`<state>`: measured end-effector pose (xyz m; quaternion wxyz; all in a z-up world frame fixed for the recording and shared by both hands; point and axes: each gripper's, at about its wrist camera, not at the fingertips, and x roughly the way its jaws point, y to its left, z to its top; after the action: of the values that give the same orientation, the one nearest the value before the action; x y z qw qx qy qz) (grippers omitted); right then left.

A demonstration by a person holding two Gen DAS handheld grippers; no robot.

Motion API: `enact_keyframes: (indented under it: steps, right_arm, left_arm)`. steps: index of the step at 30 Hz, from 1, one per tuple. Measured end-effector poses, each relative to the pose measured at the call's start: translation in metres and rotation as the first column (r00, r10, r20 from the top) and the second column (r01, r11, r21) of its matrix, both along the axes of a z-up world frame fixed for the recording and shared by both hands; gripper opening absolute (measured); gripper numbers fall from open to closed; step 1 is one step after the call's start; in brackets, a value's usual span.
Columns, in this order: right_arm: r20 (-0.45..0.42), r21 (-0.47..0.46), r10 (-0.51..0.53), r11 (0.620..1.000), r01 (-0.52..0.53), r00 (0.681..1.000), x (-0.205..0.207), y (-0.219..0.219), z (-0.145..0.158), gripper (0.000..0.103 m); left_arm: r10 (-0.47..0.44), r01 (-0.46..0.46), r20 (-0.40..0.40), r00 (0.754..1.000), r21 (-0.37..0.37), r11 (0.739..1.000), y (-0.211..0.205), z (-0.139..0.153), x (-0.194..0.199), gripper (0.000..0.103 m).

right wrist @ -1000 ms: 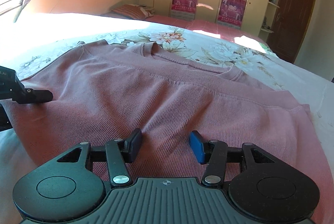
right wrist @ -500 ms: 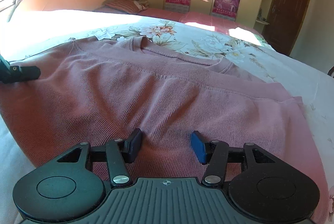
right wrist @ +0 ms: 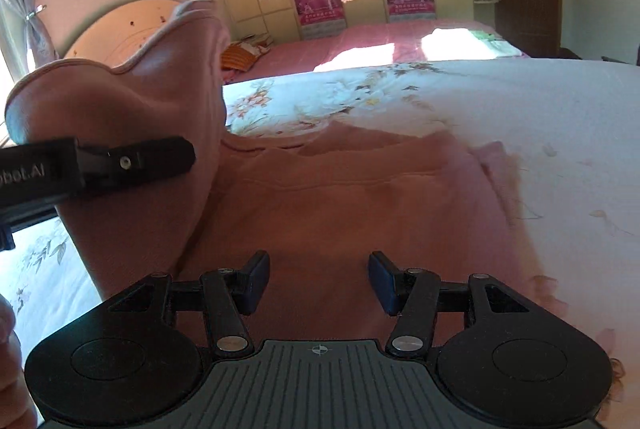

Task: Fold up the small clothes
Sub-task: 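Lift the held side with the left tool, fold it over the body, release, then grasp the opposite side edge with the right tool and fold it over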

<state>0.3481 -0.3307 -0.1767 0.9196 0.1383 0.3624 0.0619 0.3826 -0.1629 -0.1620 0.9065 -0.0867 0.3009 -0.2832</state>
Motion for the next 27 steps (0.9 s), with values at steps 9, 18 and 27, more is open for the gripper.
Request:
enact_keyframes:
  steps: [9,18,27]
  right_arm:
    - [-0.042,0.104,-0.096,0.99,0.1,0.994,-0.041,-0.075,0.001,0.054]
    - [0.039,0.08,-0.127,0.989,0.123,0.991,-0.051,-0.095,0.032,0.054]
    - [-0.008,0.212,-0.034,0.977,0.035,0.999,-0.019,-0.085,0.022,0.063]
  left_arm:
    - [-0.129,0.119,0.022,0.991,0.268,0.956,-0.055,-0.043,-0.039,0.017]
    - [-0.107,0.101,0.012,0.994,0.246,0.964,-0.017,-0.007,-0.059,0.059]
    - [0.211,-0.201,-0.077,0.974,0.126,0.972,0.038,0.005,0.0,0.064]
